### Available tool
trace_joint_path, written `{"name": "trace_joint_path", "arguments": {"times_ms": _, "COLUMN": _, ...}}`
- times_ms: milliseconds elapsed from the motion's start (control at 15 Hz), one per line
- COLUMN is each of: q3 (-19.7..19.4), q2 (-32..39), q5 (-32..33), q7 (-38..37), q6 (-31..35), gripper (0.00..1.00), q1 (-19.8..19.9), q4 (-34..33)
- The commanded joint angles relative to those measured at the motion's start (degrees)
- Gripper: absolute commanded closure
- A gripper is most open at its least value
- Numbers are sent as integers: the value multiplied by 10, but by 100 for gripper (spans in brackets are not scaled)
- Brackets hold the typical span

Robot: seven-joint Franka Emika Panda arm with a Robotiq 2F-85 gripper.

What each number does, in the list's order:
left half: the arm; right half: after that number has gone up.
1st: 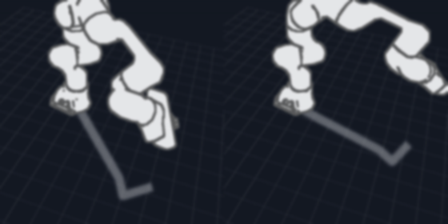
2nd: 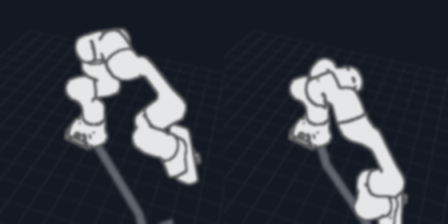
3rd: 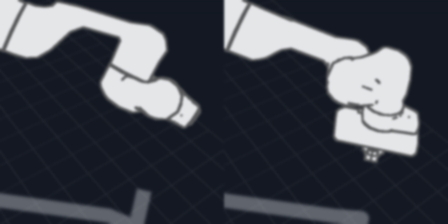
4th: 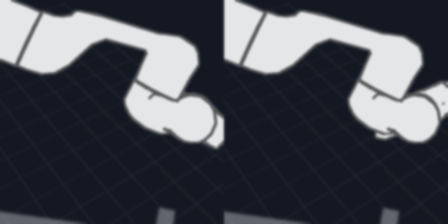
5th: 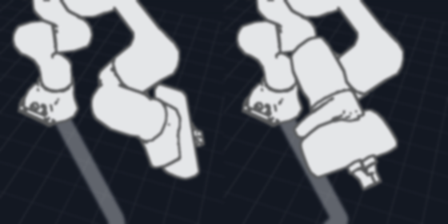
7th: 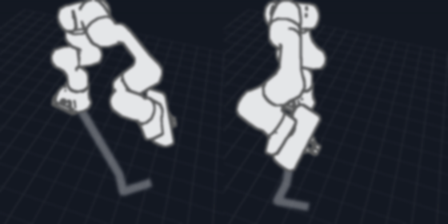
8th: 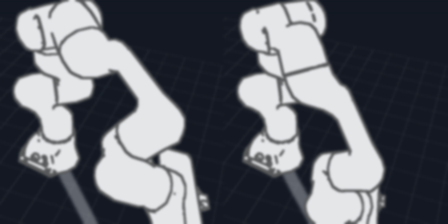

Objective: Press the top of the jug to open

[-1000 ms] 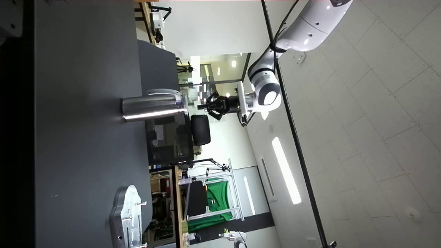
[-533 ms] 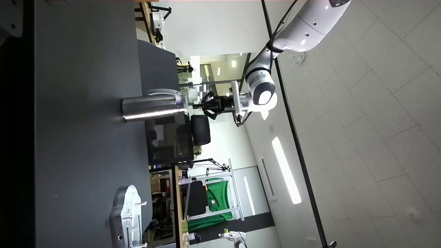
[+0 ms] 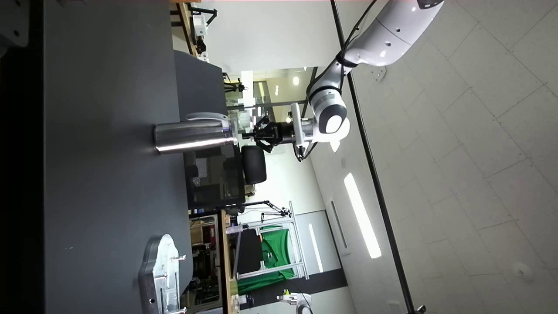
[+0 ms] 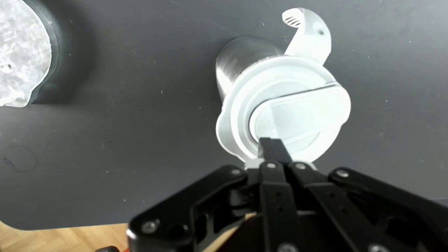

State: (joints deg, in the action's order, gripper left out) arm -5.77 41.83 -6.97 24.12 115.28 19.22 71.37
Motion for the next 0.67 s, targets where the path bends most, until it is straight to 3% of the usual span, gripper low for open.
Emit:
{"name": "trace_joint_path", "arguments": {"times_ms": 0, "q3": 1, "q2": -18, "q5": -5, "q7": 2, "q6": 17, "gripper": 100, "q1": 3, "q4": 28}}
{"name": "trace_joint_path", "arguments": {"times_ms": 600, "q3": 13, "q2": -8, "q5": 2, "q7": -4, "q6": 17, "gripper": 100, "q1": 14, "q4": 27}}
